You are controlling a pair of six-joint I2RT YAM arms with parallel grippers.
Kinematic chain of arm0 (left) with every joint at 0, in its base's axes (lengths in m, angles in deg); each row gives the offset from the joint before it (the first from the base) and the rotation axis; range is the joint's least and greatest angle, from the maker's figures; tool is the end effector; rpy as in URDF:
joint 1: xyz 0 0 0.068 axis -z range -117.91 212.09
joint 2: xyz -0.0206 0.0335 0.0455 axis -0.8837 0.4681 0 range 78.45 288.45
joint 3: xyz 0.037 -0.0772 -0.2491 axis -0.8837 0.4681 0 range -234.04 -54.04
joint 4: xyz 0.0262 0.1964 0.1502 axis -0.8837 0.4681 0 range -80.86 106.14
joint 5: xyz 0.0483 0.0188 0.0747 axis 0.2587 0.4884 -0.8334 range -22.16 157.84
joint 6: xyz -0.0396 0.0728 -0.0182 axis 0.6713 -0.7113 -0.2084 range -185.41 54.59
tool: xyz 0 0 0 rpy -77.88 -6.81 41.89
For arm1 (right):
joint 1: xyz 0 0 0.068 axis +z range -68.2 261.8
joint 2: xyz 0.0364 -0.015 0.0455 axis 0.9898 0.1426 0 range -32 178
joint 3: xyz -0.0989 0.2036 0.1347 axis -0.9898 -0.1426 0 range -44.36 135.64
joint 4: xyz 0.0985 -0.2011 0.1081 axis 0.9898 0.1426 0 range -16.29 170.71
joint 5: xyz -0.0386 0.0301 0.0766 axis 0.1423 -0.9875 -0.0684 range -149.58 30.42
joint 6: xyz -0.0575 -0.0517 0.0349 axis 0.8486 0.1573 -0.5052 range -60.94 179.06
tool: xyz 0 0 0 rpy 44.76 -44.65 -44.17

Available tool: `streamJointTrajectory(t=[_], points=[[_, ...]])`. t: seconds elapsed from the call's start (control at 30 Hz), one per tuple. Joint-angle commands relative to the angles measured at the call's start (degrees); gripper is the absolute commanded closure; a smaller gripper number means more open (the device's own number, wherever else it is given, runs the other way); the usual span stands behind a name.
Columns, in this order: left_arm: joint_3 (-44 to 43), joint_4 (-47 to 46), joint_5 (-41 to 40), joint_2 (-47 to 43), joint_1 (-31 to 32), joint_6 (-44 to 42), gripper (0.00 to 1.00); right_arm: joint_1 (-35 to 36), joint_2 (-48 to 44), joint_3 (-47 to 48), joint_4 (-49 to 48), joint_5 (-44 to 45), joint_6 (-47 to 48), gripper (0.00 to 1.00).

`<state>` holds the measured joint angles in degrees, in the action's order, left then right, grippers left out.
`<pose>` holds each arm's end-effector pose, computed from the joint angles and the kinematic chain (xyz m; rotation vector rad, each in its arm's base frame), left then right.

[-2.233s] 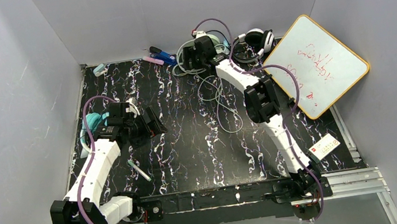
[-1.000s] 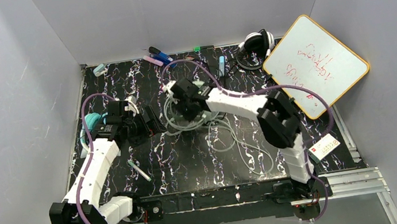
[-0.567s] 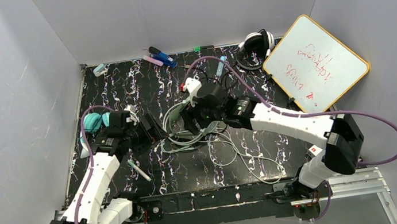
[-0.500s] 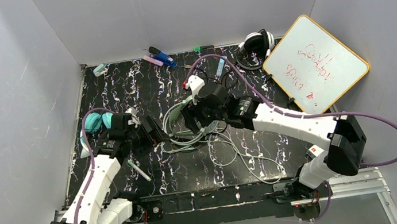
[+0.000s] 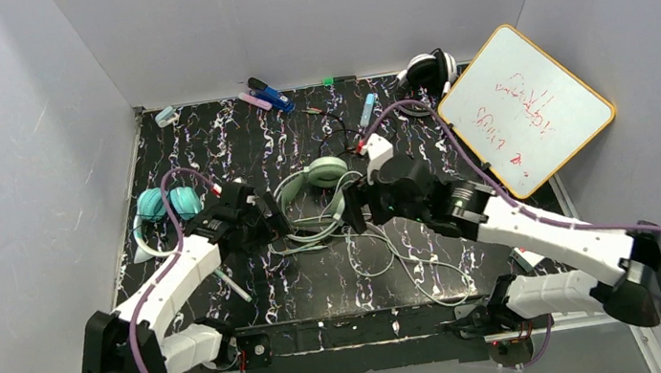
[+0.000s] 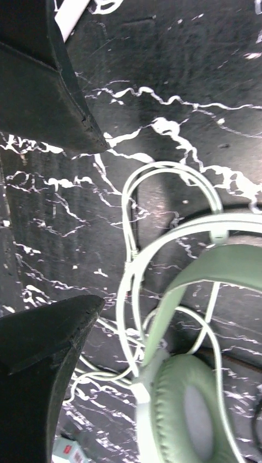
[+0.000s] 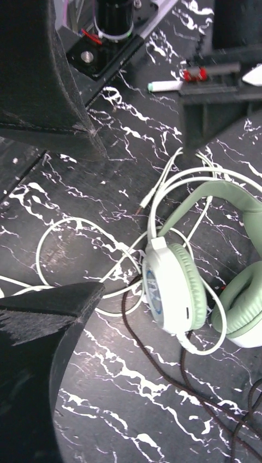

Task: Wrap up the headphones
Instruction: Move the headphones to the center of the board, then pick up the headphones from the center of the board.

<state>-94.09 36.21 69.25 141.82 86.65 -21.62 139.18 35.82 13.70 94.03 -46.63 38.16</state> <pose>0.2147 -0.1002 0.1899 -0.4115 2.4966 -0.5376 0.1699 0.2344 0.2953 -0.5345 2.0684 0.5881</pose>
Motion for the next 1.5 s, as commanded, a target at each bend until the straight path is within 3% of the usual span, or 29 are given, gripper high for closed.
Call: streamJointTrajectory(t=[0.0,0.13,0.4,0.6,0.67,0.77,0.83,0.9,1.03,1.47], points=[[-4.33,-2.37,-7.8,5.18,0.72,0.95,0.04,0.15,-7.5,-3.21,0.23,-0.64,-3.35,0.11],[-6.4,-5.14,-9.8,10.21,1.39,2.15,0.13,0.18,-12.14,-4.94,1.0,-1.17,-3.64,0.12],[-11.33,-6.88,-13.24,19.76,3.68,4.58,0.15,0.18,-14.51,-4.4,5.26,-3.19,-4.26,0.13],[-12.35,-7.47,-14.93,25.81,5.61,6.4,0.26,0.14,-15.38,-4.19,5.41,-5.75,-4.93,0.14],[-12.0,-8.08,-14.99,27.72,6.26,6.1,0.38,0.17,-15.51,-4.03,5.6,-6.1,-4.8,0.14],[-12.77,-6.45,-16.15,29.02,6.47,4.2,0.66,0.16,-15.07,-3.27,6.16,-7.71,-4.42,0.14],[-13.95,-4.0,-18.44,27.47,6.47,2.96,0.81,0.12,-14.54,-2.68,7.16,-7.76,-4.63,0.14],[-15.74,-1.01,-21.65,23.61,6.51,0.56,0.88,0.15,-14.58,-2.59,7.54,-7.63,-4.98,0.14],[-19.74,5.26,-24.98,15.48,6.62,-5.01,0.92,0.11,-14.9,-4.09,5.5,-8.83,-5.16,0.14],[-20.46,15.62,-19.43,-9.69,6.82,-11.01,0.98,0.18,-16.57,-9.39,-6.89,-9.78,-9.33,0.13]])
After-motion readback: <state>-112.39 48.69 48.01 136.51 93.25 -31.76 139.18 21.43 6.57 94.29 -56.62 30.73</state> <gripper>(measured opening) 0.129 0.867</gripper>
